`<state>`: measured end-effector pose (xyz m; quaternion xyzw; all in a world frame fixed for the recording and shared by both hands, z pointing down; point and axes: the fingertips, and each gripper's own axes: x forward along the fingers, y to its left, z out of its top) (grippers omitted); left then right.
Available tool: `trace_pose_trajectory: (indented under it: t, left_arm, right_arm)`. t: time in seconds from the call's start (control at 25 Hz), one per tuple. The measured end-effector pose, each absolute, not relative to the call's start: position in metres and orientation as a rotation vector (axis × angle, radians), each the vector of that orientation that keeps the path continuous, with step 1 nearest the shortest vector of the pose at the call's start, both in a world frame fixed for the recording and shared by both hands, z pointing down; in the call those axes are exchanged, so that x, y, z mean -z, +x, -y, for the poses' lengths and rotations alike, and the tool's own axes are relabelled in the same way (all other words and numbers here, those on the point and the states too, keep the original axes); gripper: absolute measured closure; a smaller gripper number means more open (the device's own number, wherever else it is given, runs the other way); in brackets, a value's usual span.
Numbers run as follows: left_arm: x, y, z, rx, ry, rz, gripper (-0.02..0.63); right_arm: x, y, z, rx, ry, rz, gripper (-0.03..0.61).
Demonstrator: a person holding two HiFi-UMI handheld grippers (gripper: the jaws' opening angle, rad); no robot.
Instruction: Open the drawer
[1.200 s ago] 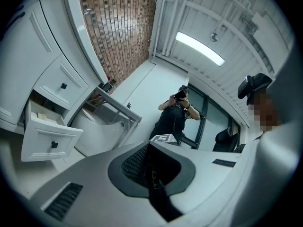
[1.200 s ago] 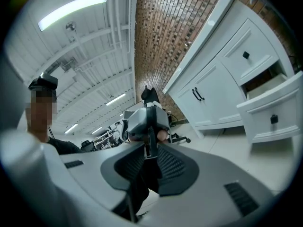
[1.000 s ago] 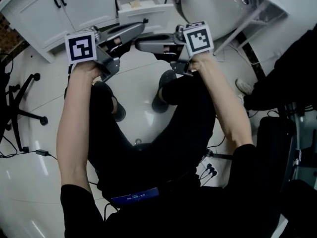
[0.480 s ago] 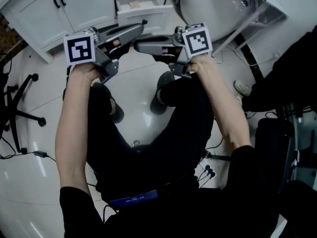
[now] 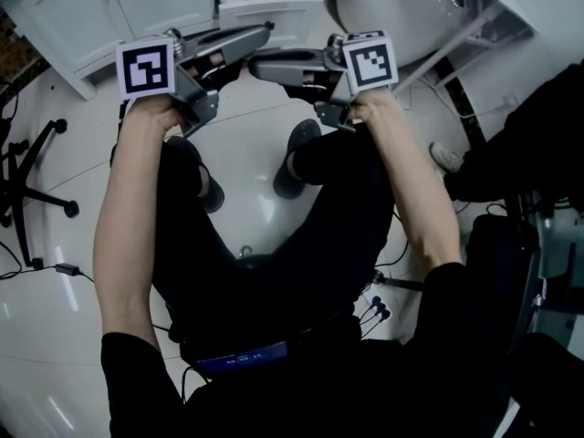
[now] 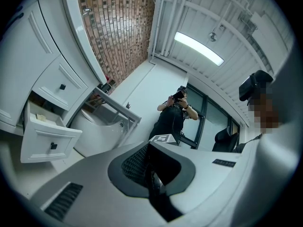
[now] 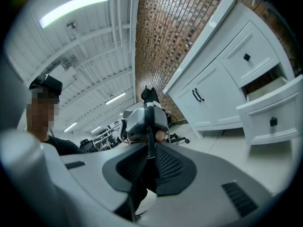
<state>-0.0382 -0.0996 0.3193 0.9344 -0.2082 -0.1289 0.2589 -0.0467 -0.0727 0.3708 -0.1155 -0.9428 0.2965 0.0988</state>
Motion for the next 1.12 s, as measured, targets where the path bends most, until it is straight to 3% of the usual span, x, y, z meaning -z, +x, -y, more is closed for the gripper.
trace_pose_trajectory:
  t: [1.12]
  left_arm:
    - [-0.3200,-0.0364,0.0984,0.349,2.529,0.547,0.623]
  right_arm:
    - [-0.3711,-0.0473,0.0707,-0.851,-0.358,2.788,0.511]
